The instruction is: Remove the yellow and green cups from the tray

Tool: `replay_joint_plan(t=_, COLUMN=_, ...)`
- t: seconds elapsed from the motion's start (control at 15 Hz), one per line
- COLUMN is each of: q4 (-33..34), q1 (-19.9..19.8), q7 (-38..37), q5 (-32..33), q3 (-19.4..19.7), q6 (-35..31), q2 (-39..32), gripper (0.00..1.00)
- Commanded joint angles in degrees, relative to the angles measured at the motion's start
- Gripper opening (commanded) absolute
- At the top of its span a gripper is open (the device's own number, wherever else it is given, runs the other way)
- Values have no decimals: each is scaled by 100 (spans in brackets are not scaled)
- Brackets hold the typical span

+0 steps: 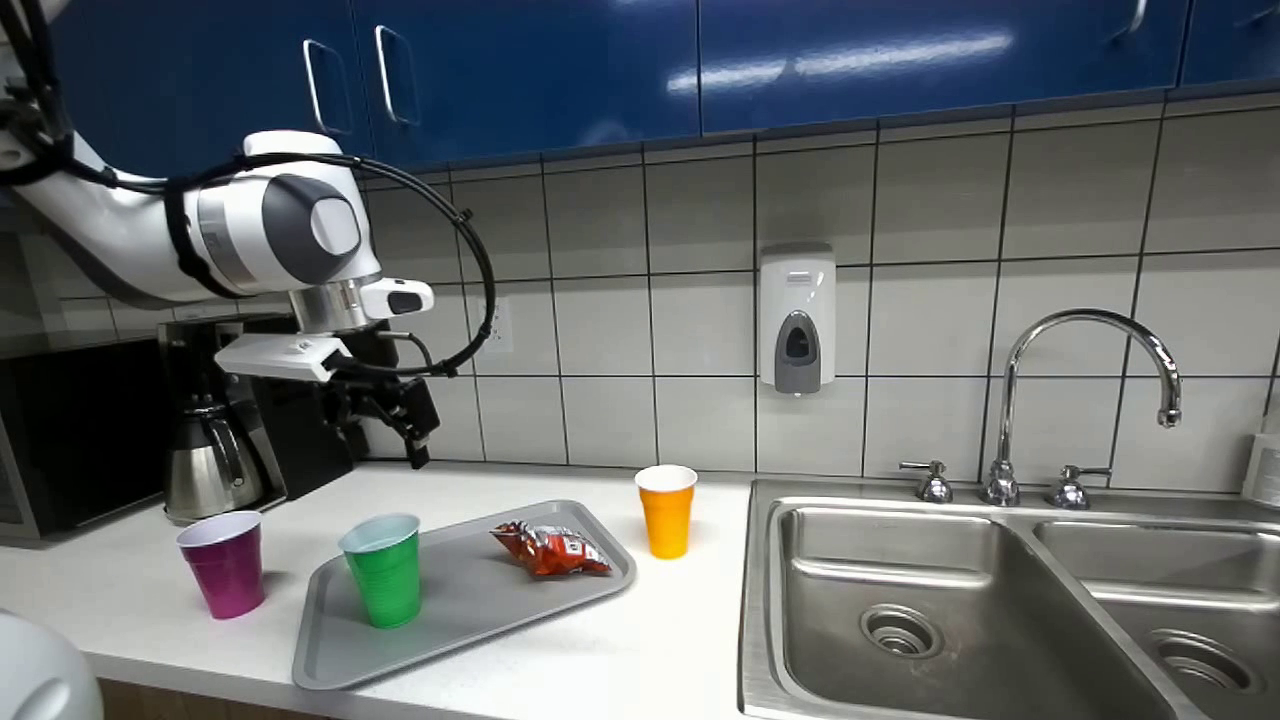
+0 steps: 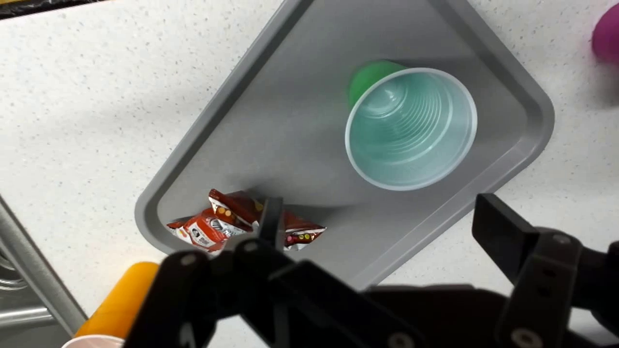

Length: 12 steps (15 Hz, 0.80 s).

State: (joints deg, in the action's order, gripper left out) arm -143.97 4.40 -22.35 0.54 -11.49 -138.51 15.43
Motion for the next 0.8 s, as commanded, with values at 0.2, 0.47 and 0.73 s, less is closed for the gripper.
replay_joint_plan(t=0.2, q4=-106, q1=51, q7=-133, q5=84, q3=-76, q6=167, q2=94, gripper=100)
replay_joint_plan(t=0.47, q4=-121, q1=88, q7=-106, q5=68, q3=-92, q6=199, q2=39, gripper=100)
replay_joint_plan(t=0.73, q4=-158, q1=121, q7=-119, q5=78, q3=-119, q6=223, q2=-18, gripper=100)
